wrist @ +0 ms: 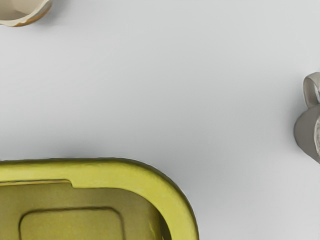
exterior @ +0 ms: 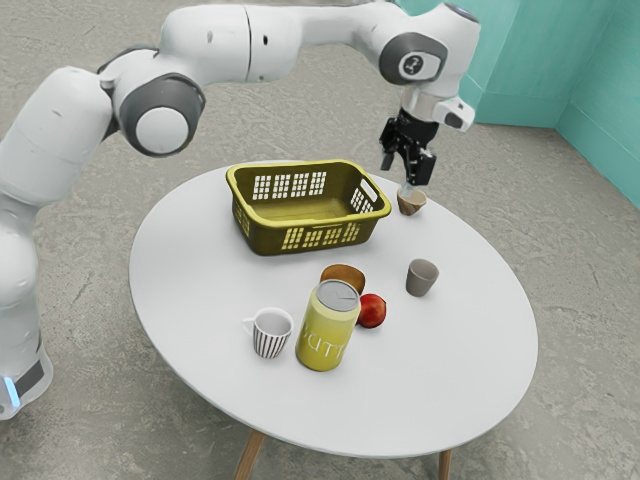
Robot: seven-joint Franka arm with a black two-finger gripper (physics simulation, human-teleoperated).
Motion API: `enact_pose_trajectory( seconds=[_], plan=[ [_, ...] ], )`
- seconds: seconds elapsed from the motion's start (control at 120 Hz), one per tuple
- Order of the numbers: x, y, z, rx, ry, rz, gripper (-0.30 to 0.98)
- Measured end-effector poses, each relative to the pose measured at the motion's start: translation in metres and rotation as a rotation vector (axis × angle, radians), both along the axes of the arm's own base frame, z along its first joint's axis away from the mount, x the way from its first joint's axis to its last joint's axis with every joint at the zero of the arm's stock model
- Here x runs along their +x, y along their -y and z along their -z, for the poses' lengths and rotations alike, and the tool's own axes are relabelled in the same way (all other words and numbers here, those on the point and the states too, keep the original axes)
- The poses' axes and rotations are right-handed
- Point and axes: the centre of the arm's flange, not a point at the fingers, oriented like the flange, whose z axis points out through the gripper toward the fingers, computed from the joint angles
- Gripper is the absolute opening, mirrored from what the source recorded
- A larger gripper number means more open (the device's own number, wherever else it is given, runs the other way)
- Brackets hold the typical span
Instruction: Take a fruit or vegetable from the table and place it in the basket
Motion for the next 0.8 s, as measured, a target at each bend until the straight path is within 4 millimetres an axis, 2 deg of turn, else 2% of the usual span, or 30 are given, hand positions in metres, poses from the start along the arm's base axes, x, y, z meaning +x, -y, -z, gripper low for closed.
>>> enact_pose_trajectory(
  seconds=[0.083,0.283,0.483,0.6,0.8],
  plan=[
    [0.003,0.016,0.004,-0.006,-0.004,0.026,0.66],
    [0.013,0.044,0.028,-0.023,-0.024,0.071,0.66],
    [0.015,0.077,0.040,-0.028,-0.036,0.121,0.66],
    [0.010,0.083,0.056,-0.034,-0.095,0.131,0.66],
    [-0.011,0.096,0.060,-0.039,-0.243,0.150,0.66]
  ],
)
